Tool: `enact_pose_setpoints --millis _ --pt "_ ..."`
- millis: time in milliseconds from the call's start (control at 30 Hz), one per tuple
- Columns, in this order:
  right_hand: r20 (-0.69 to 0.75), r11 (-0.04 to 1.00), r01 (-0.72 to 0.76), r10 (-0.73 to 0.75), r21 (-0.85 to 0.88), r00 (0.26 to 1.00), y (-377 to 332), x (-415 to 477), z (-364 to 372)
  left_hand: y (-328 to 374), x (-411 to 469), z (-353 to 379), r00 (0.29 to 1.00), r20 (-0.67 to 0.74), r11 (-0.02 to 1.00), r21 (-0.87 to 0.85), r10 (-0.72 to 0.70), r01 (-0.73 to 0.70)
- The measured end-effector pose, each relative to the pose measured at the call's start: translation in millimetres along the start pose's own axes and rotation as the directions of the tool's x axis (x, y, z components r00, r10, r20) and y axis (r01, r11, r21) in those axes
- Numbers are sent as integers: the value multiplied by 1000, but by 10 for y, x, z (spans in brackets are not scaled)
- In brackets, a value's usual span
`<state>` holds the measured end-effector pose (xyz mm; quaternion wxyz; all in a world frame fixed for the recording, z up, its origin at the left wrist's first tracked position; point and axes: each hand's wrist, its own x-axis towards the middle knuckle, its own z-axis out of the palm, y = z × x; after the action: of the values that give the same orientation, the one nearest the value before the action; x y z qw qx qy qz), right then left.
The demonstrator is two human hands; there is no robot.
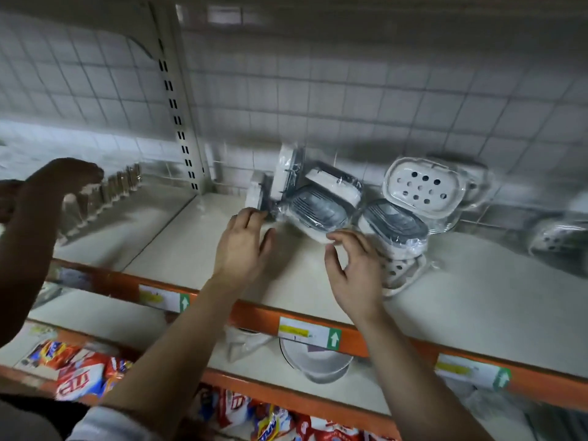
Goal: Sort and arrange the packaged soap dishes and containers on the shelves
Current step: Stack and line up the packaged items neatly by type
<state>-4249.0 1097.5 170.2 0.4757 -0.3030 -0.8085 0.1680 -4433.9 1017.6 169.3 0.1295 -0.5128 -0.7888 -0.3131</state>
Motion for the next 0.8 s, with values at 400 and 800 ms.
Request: enact_pose_setpoints --millis 400,800 --pt "-147 984 51 -76 -169 986 22 59 538 -478 670 238 996 85 998 -60 31 -26" --pt "-139 976 93 -122 -197 983 85 109 612 -641 636 175 993 -109 955 -298 -40 5"
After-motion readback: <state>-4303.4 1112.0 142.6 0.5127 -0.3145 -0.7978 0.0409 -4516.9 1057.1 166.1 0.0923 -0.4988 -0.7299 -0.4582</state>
